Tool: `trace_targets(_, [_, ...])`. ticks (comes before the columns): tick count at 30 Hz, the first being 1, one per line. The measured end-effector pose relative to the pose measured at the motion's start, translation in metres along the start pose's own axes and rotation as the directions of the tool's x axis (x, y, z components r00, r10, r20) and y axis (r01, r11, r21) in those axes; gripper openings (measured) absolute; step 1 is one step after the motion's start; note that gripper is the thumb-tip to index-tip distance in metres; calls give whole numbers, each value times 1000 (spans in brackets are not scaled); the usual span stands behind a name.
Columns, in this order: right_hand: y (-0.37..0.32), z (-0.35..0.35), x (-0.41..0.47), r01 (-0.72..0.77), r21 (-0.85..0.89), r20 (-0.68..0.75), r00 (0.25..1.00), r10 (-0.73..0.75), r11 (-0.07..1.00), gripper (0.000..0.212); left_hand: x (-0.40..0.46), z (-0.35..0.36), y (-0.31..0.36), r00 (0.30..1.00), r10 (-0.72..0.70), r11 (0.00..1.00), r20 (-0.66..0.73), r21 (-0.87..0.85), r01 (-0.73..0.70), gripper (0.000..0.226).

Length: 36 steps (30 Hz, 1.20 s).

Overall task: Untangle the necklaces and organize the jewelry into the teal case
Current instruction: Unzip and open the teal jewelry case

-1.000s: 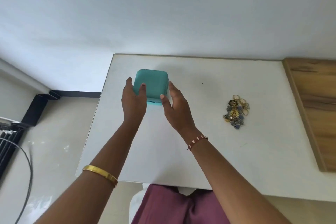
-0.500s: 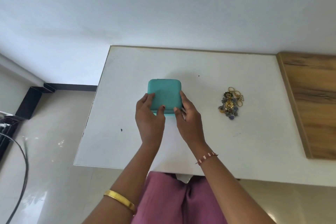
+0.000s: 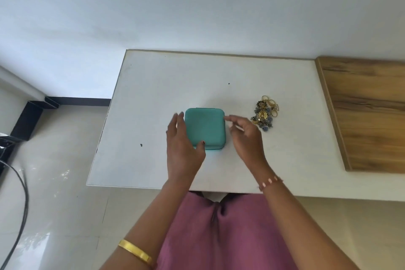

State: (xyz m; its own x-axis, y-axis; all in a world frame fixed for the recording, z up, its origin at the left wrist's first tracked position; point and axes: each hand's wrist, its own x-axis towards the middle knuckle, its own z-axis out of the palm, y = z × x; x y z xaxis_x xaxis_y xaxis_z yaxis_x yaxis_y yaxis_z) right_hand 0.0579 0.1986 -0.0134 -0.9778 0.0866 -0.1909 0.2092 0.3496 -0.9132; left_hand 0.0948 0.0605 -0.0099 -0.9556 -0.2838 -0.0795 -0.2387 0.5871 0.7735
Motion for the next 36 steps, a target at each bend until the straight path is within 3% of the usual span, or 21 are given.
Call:
trace_targets(2, [-11,2,21,22,-44,36,999,-20,999,31,10,0,0,997,33,999,72,14,-34,86])
trace_targets(5, [-25,14,46,68,-142,235,972,-33,987,35,17,4,-6,981,39,999,188,-4,-39,93])
trace_targets(9, [-33,28,65,68,-178,398,917,9,982,45,12,9,-18,978,65,996,197,-75,-51,90])
trace_targets(19, [-17,0,71,12,-221,358,931,70,975,42,10,14,-20,981,66,990,182,-133,-42,86])
trace_targets(25, [-22,0,77,89,-366,390,919,65,926,37,12,16,-21,982,70,989,178,-143,-45,84])
trace_targets(33, [-19,-8,92,97,-476,484,859,168,874,25,12,19,-23,985,62,988,161,-148,-38,84])
trace_targets(36, [-13,-5,93,109,-486,453,880,143,867,19,12,19,-23,985,64,989,159,-139,-42,84])
